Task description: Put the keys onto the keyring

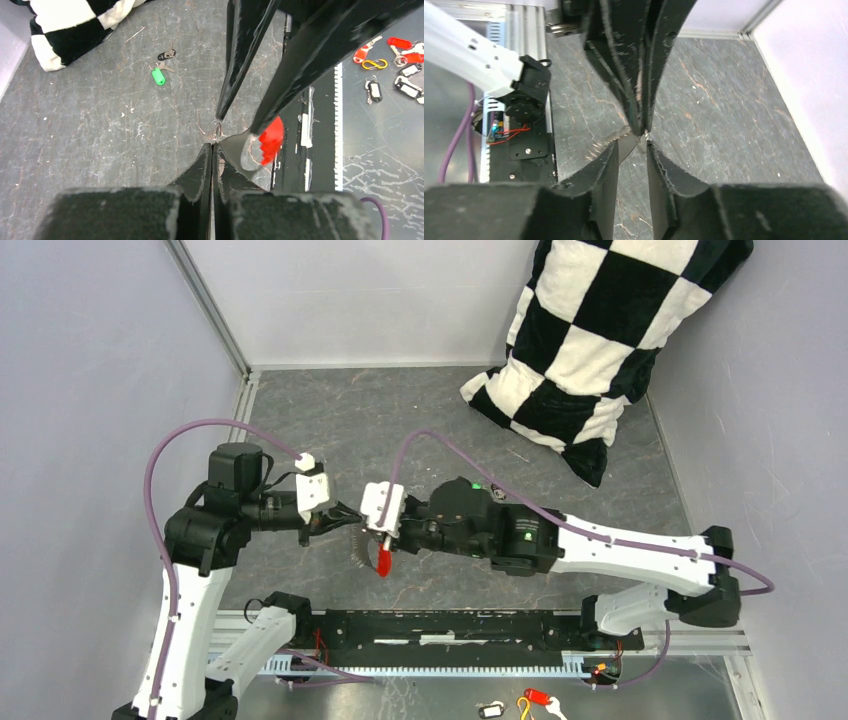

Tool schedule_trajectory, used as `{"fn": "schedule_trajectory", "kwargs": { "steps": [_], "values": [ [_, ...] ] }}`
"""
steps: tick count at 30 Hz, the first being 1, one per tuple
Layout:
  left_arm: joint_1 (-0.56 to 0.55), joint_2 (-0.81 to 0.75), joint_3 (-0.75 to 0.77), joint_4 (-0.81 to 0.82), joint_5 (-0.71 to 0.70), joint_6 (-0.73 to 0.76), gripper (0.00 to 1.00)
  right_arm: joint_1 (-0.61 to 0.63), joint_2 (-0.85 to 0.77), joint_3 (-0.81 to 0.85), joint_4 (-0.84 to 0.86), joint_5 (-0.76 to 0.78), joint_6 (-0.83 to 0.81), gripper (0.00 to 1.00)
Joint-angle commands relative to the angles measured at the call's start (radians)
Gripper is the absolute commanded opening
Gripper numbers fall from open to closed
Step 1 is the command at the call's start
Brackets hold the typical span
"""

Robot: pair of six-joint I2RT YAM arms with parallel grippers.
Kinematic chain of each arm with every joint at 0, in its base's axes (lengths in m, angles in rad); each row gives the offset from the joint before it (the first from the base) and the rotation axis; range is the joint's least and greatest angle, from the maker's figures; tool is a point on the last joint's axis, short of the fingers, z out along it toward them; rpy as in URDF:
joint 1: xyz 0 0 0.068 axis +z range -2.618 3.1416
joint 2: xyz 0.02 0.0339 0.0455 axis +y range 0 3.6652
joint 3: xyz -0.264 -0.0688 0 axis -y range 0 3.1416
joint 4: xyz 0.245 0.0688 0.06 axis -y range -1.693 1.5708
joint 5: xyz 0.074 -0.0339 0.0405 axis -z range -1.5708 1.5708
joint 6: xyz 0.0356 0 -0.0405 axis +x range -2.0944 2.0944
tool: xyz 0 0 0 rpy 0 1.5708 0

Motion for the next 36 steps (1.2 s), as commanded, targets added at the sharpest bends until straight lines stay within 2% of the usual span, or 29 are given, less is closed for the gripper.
{"fn": "schedule_trajectory", "kwargs": {
  "steps": [1, 3, 5, 9, 12, 20, 36],
  "values": [
    [0.0, 0.03, 0.036, 0.051, 0.109, -0.081, 0.02, -0.051, -0.162, -0.123, 0.195, -0.156, 0.033, 0.39],
    [0.0, 0.013, 0.027, 0.06, 0.191, -0.078, 0.02, -0.11, -0.238, -0.217, 0.267, -0.236, 0.072, 0.45],
    [0.0, -0.023, 0.0, 0.124, 0.273, -0.117, 0.02, -0.173, -0.306, -0.312, 0.359, -0.314, 0.127, 0.46],
    [0.0, -0.108, -0.118, 0.511, 0.371, -0.52, 0.02, -0.262, -0.383, -0.444, 0.505, -0.466, 0.2, 0.47],
    [0.0, -0.134, -0.164, 0.701, 0.406, -0.646, 0.02, -0.269, -0.368, -0.463, 0.559, -0.524, 0.206, 0.46],
    [0.0, -0.114, -0.158, 0.714, 0.378, -0.655, 0.02, -0.269, -0.335, -0.501, 0.736, -0.631, 0.303, 0.45],
    [0.0, -0.121, -0.179, 0.755, 0.365, -0.694, 0.02, -0.267, -0.265, -0.545, 0.969, -0.581, 0.449, 0.34]
  ]
}}
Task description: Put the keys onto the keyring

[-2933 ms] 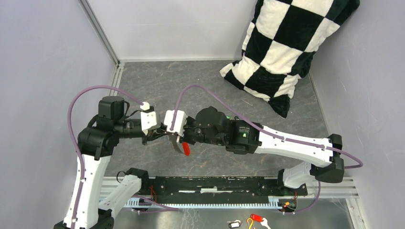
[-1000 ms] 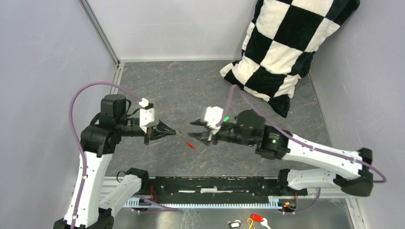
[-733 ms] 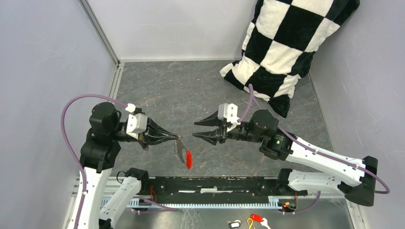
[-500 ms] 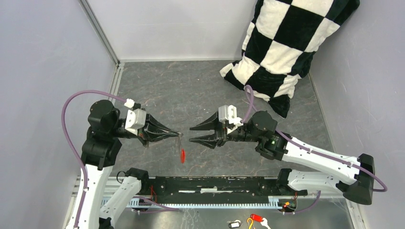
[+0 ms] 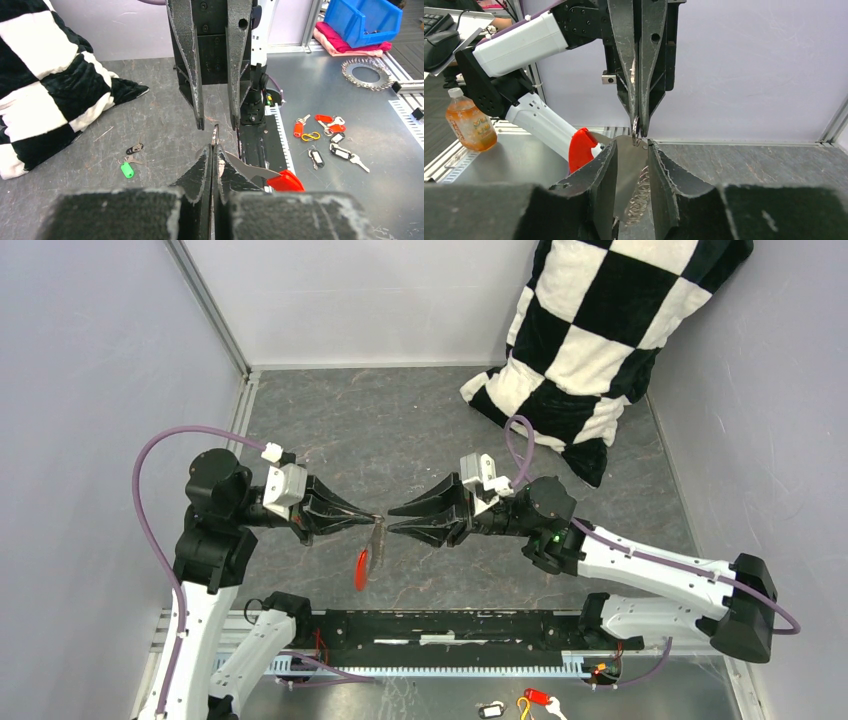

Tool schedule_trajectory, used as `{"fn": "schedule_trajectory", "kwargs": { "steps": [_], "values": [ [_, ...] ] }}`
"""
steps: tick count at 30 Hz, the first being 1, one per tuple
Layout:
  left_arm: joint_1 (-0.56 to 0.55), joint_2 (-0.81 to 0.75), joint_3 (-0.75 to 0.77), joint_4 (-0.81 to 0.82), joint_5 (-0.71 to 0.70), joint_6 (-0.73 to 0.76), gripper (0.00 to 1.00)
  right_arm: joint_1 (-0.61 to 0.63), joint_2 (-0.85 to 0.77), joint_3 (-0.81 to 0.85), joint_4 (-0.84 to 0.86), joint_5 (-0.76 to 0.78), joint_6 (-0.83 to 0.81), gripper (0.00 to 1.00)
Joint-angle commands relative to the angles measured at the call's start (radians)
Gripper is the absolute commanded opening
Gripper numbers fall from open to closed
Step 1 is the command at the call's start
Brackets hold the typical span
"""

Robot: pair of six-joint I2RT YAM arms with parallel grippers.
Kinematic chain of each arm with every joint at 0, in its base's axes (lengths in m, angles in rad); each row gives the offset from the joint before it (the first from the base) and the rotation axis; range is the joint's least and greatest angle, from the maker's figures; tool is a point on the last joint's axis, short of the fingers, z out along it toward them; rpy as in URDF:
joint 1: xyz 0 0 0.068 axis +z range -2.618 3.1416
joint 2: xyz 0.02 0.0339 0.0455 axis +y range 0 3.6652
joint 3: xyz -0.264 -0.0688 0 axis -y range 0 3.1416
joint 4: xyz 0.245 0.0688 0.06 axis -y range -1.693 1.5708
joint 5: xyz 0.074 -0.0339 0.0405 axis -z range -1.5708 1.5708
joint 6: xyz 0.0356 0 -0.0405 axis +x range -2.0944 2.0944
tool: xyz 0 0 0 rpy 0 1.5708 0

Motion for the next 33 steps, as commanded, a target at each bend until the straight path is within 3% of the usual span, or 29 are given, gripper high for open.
{"fn": "schedule_trajectory", "kwargs": {
  "steps": [1, 15, 25, 27, 30, 33],
  "values": [
    [0.0, -0.008, 0.001, 0.044, 0.003, -0.05, 0.02, 0.001, 0.019, -0.002, 0.109, 0.01, 0.058, 0.33],
    [0.0, -0.031, -0.041, 0.145, -0.051, -0.138, 0.02, 0.021, 0.054, 0.034, 0.058, 0.031, 0.059, 0.24],
    [0.0, -0.051, -0.074, 0.145, -0.042, -0.134, 0.02, 0.024, 0.06, 0.05, 0.016, 0.088, 0.062, 0.02],
    [0.0, -0.056, -0.084, 0.146, -0.043, -0.133, 0.02, 0.024, 0.057, 0.043, 0.02, 0.09, 0.072, 0.02],
    [0.0, -0.06, -0.096, 0.145, -0.05, -0.132, 0.02, 0.024, 0.053, 0.035, 0.035, 0.092, 0.087, 0.15],
    [0.0, -0.061, -0.101, 0.146, -0.06, -0.129, 0.02, 0.023, 0.05, 0.032, 0.045, 0.1, 0.096, 0.18]
  ]
}}
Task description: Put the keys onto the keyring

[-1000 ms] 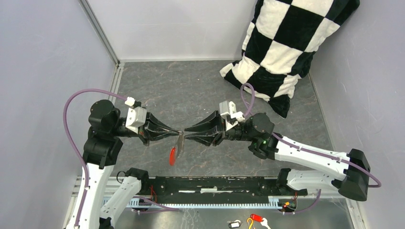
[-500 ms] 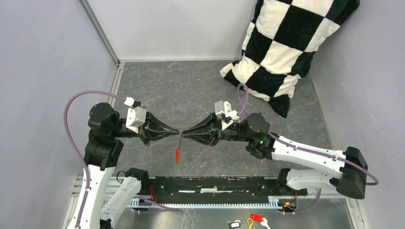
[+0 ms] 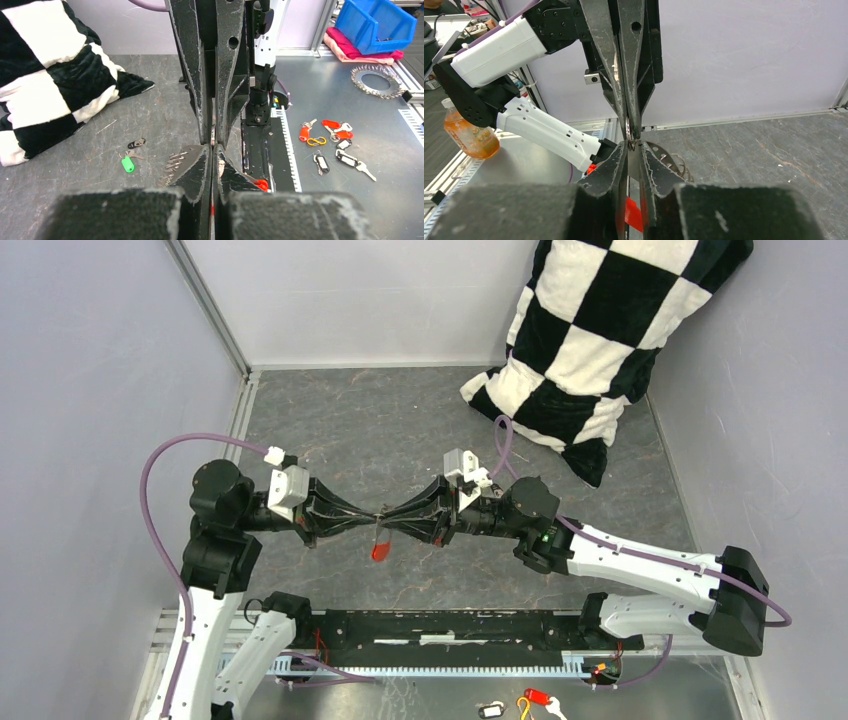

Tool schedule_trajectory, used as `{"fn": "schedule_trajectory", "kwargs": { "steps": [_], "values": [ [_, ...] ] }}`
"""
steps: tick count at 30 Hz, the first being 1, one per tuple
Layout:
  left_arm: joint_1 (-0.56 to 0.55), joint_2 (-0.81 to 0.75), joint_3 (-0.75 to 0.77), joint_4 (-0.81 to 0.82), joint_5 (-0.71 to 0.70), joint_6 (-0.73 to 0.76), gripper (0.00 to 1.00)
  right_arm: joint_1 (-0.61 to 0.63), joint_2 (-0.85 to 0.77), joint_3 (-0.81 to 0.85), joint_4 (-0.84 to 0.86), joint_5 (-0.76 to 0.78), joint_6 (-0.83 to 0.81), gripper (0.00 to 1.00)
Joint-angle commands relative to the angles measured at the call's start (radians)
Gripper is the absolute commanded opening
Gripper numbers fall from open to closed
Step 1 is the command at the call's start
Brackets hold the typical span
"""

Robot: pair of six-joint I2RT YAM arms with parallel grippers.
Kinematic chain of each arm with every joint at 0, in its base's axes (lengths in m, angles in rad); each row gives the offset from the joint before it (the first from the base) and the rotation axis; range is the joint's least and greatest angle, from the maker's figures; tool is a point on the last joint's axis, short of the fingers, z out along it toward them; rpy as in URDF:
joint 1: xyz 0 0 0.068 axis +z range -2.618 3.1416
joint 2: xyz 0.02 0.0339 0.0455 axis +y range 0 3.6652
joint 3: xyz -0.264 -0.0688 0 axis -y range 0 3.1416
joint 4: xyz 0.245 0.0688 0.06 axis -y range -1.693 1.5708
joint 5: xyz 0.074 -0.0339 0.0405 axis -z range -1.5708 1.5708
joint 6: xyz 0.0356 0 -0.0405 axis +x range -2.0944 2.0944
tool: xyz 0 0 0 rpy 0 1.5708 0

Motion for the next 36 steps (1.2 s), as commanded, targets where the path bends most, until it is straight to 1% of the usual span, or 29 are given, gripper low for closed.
{"fn": "schedule_trajectory", "kwargs": {
  "steps": [1, 4, 5, 7, 8, 9, 10, 11, 12, 13, 14, 15, 17, 20, 21, 24, 26, 28, 29, 32, 36],
  "values": [
    [-0.001, -0.01, -0.007, 0.032, -0.018, -0.033, 0.02, 0.005, -0.012, 0.028, 0.055, 0.026, 0.025, 0.19],
    [-0.001, -0.015, -0.011, 0.031, -0.032, -0.035, 0.02, 0.006, -0.014, 0.025, 0.069, 0.025, 0.033, 0.19],
    [-0.001, -0.016, -0.012, 0.031, -0.033, -0.035, 0.02, 0.006, -0.014, 0.025, 0.069, 0.025, 0.036, 0.17],
    [-0.001, -0.019, -0.014, 0.032, -0.033, -0.037, 0.02, 0.006, -0.014, 0.023, 0.064, 0.027, 0.033, 0.03],
    [-0.001, -0.02, -0.015, 0.032, -0.03, -0.038, 0.02, 0.007, -0.015, 0.023, 0.058, 0.033, 0.032, 0.01],
    [-0.001, -0.02, -0.015, 0.032, -0.026, -0.041, 0.02, 0.006, -0.015, 0.025, 0.046, 0.041, 0.028, 0.01],
    [-0.001, -0.02, -0.015, 0.022, -0.027, -0.04, 0.06, 0.007, -0.016, 0.036, 0.008, 0.05, 0.014, 0.01],
    [-0.001, -0.017, -0.009, -0.005, -0.028, -0.026, 0.13, 0.007, -0.018, 0.058, -0.047, 0.064, -0.011, 0.01],
    [-0.001, -0.012, 0.007, -0.064, -0.028, 0.018, 0.24, 0.006, -0.019, 0.087, -0.126, 0.086, -0.04, 0.01],
    [-0.001, 0.0, 0.041, -0.149, -0.032, 0.112, 0.34, 0.006, -0.021, 0.112, -0.211, 0.107, -0.078, 0.01],
    [-0.001, 0.013, 0.067, -0.243, -0.038, 0.196, 0.4, 0.006, -0.023, 0.146, -0.306, 0.136, -0.112, 0.01],
    [-0.001, 0.026, 0.09, -0.317, -0.045, 0.266, 0.45, 0.006, -0.022, 0.173, -0.406, 0.168, -0.151, 0.01],
    [-0.001, 0.055, 0.126, -0.447, -0.068, 0.371, 0.5, 0.007, -0.018, 0.237, -0.571, 0.218, -0.214, 0.01],
    [-0.001, 0.091, 0.16, -0.576, -0.096, 0.515, 0.5, 0.006, 0.007, 0.337, -0.819, 0.261, -0.254, 0.01],
    [-0.001, 0.096, 0.161, -0.595, -0.104, 0.546, 0.48, 0.006, 0.019, 0.367, -0.868, 0.263, -0.285, 0.01],
    [-0.001, 0.09, 0.135, -0.592, -0.121, 0.618, 0.44, 0.009, 0.074, 0.464, -1.042, 0.264, -0.299, 0.01],
    [-0.001, 0.078, 0.1, -0.534, -0.133, 0.598, 0.4, 0.023, 0.128, 0.548, -1.152, 0.288, -0.309, 0.01],
    [-0.001, 0.067, 0.069, -0.455, -0.134, 0.549, 0.39, 0.048, 0.188, 0.629, -1.246, 0.325, -0.32, 0.01],
    [-0.001, 0.064, 0.06, -0.441, -0.125, 0.545, 0.38, 0.06, 0.21, 0.671, -1.284, 0.342, -0.322, 0.01],
    [-0.001, 0.072, 0.044, -0.435, -0.107, 0.551, 0.36, 0.09, 0.273, 0.763, -1.366, 0.377, -0.323, 0.01],
    [-0.001, 0.066, 0.014, -0.444, -0.109, 0.576, 0.34, 0.116, 0.324, 0.853, -1.424, 0.391, -0.321, 0.01]
  ]
}}
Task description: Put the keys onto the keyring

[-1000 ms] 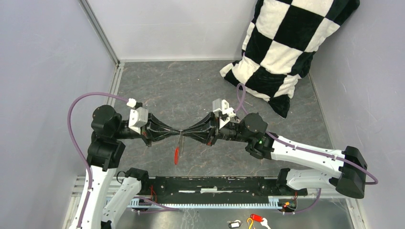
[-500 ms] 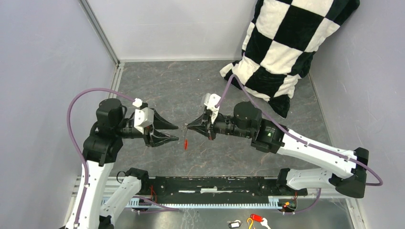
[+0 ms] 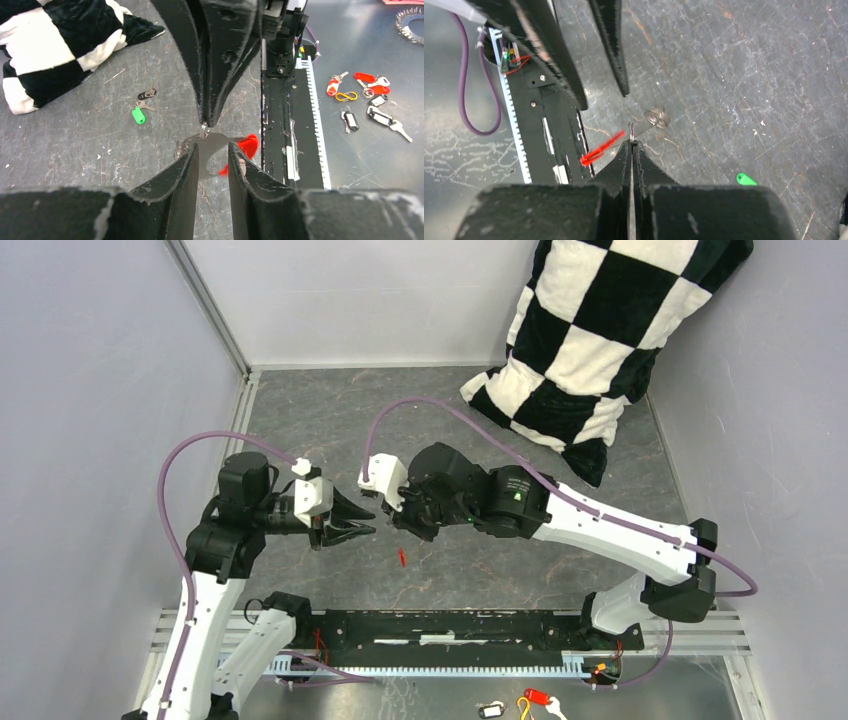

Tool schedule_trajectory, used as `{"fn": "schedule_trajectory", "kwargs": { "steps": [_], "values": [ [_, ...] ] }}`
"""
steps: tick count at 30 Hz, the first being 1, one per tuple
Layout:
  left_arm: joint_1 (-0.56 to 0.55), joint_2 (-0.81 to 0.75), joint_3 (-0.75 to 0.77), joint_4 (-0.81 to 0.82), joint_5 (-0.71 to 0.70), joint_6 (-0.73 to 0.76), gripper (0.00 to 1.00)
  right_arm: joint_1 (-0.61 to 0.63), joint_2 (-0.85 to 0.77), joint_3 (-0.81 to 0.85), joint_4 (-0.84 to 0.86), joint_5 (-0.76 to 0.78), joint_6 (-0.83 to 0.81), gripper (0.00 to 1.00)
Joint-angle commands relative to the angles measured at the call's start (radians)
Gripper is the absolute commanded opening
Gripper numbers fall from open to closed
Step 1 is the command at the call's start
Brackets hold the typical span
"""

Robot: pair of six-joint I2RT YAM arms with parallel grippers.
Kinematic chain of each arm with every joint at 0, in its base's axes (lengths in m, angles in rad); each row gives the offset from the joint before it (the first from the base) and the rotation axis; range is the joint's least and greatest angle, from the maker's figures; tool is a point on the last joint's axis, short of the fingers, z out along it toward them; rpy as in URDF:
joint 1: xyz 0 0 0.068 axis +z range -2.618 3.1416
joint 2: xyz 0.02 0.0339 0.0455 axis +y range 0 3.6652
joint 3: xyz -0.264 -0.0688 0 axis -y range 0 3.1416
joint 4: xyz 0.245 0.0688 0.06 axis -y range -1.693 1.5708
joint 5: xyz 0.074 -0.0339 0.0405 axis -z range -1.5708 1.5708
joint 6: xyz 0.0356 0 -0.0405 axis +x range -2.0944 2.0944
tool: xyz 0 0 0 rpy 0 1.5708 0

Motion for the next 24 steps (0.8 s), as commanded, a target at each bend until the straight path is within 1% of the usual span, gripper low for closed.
{"fn": "schedule_trajectory", "kwargs": {
  "steps": [1, 9, 13, 18, 24],
  "values": [
    [-0.001, -0.012, -0.03, 0.027, 0.007, 0.068, 0.34, 0.026, 0.024, 0.127, -0.11, 0.043, -0.015, 0.01],
    [-0.001, -0.018, -0.039, 0.027, 0.016, 0.071, 0.34, 0.04, 0.05, 0.158, -0.088, 0.006, -0.016, 0.01],
    [-0.001, -0.018, -0.01, 0.004, 0.046, 0.054, 0.33, 0.04, -0.01, 0.059, 0.027, -0.004, -0.009, 0.01],
    [-0.001, -0.021, 0.004, -0.036, 0.061, 0.048, 0.25, 0.041, -0.036, 0.039, 0.068, -0.032, 0.0, 0.01],
    [-0.001, 0.002, 0.04, -0.037, 0.117, 0.001, 0.16, 0.038, -0.131, -0.071, 0.232, -0.074, 0.033, 0.01]
  ]
}}
